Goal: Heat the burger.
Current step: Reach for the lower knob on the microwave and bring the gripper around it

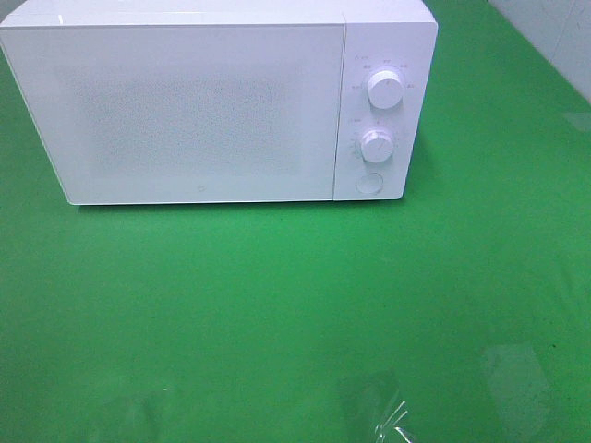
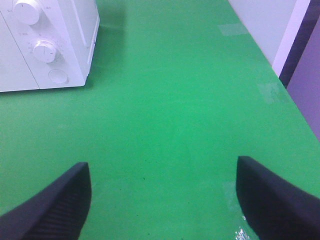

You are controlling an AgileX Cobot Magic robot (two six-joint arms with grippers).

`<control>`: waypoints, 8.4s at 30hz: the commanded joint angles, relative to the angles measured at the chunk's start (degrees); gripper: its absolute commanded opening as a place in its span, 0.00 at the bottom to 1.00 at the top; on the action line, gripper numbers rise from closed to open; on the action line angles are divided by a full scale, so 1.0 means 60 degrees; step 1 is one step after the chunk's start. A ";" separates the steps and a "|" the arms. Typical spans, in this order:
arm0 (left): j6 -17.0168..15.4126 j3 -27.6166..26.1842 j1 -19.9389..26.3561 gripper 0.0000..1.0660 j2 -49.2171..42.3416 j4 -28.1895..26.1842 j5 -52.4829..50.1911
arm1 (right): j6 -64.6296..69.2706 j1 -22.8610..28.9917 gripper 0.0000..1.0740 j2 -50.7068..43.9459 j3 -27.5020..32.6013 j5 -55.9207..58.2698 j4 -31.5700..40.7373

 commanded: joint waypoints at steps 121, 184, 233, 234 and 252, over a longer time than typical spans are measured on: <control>-0.0019 0.0019 0.0019 0.61 -0.0220 -0.0076 0.0019 | -0.5281 0.5567 0.69 1.3083 0.1948 -1.9404 0.7821; -0.0019 0.0019 0.0019 0.61 -0.0153 -0.0086 0.0019 | -0.4383 0.7534 0.69 1.7437 -0.0659 -2.0397 0.8957; -0.0019 0.0019 0.0019 0.61 -0.0153 -0.0086 0.0019 | -0.4221 0.6312 0.69 2.0120 -0.3724 -1.9796 0.7983; -0.0019 0.0019 0.0019 0.61 -0.0153 -0.0086 0.0019 | -0.4221 0.6312 0.69 2.0120 -0.3724 -1.9796 0.7983; -0.0019 0.0019 0.0019 0.61 -0.0153 -0.0086 0.0019 | -0.4574 0.6341 0.53 1.9920 -0.3715 -1.9882 0.8012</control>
